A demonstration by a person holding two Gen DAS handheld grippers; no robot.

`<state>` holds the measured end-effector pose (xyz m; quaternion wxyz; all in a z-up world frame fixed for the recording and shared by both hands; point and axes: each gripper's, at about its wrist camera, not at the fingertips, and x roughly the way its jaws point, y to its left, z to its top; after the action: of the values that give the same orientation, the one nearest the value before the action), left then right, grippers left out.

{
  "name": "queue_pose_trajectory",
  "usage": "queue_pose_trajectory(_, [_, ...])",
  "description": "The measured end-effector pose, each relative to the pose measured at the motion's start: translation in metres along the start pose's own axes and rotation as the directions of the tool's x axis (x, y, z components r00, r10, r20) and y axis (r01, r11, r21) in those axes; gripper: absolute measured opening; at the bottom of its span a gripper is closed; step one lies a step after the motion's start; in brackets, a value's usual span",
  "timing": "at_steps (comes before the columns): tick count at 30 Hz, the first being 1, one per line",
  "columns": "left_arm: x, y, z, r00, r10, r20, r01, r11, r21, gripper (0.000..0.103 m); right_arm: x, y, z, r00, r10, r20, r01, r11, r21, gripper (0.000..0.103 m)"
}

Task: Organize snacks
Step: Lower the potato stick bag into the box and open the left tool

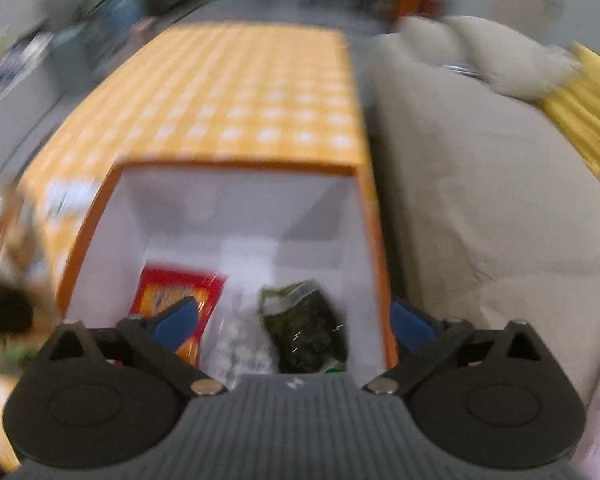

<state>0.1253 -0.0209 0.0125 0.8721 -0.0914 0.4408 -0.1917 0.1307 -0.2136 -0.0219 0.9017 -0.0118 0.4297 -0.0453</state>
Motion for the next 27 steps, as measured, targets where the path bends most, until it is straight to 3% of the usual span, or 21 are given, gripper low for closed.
queue_pose_trajectory(2, [-0.002,-0.004,0.001,1.000,0.008,-0.001,-0.008,1.000,-0.001,0.053,-0.006,-0.007,-0.001,0.998,-0.048,0.037,0.047,0.998,0.036,0.100])
queue_pose_trajectory(4, [-0.001,-0.011,0.003,1.000,0.000,-0.017,0.000,1.000,0.003,0.053,-0.014,-0.009,-0.003,0.993,-0.058,0.104,0.058,0.998,0.002,0.100])
queue_pose_trajectory(6, [0.001,-0.021,0.004,1.000,0.005,-0.023,-0.004,1.000,0.024,0.053,-0.022,-0.016,-0.006,0.988,0.032,0.149,-0.021,0.997,-0.077,0.100])
queue_pose_trajectory(9, [0.010,-0.033,0.009,0.999,0.029,-0.034,-0.028,0.999,0.018,0.053,-0.027,-0.032,-0.005,0.981,0.032,0.194,-0.034,0.999,0.006,0.100])
queue_pose_trajectory(13, [0.035,-0.044,0.017,0.997,0.055,-0.063,-0.056,0.998,-0.012,0.053,-0.019,-0.059,-0.013,0.952,0.164,0.259,-0.190,0.979,0.079,0.100])
queue_pose_trajectory(15, [0.049,-0.051,0.019,0.994,0.080,-0.069,-0.080,0.997,0.005,0.053,-0.011,-0.069,-0.020,0.953,0.188,0.237,-0.216,0.972,0.098,0.100])
queue_pose_trajectory(18, [0.074,-0.057,0.022,0.993,0.081,-0.089,-0.081,0.997,0.000,0.053,-0.003,-0.082,-0.026,0.971,0.136,0.198,-0.161,0.981,0.113,0.100])
queue_pose_trajectory(22, [0.111,-0.062,0.026,0.988,0.084,-0.130,-0.086,0.996,-0.009,0.053,0.005,-0.100,-0.034,0.978,0.112,0.176,-0.135,0.982,0.129,0.100])
queue_pose_trajectory(27, [0.160,-0.065,0.037,0.977,0.104,-0.185,-0.107,0.994,-0.004,0.053,0.011,-0.140,-0.041,0.975,0.135,0.179,-0.178,0.950,0.257,0.100])
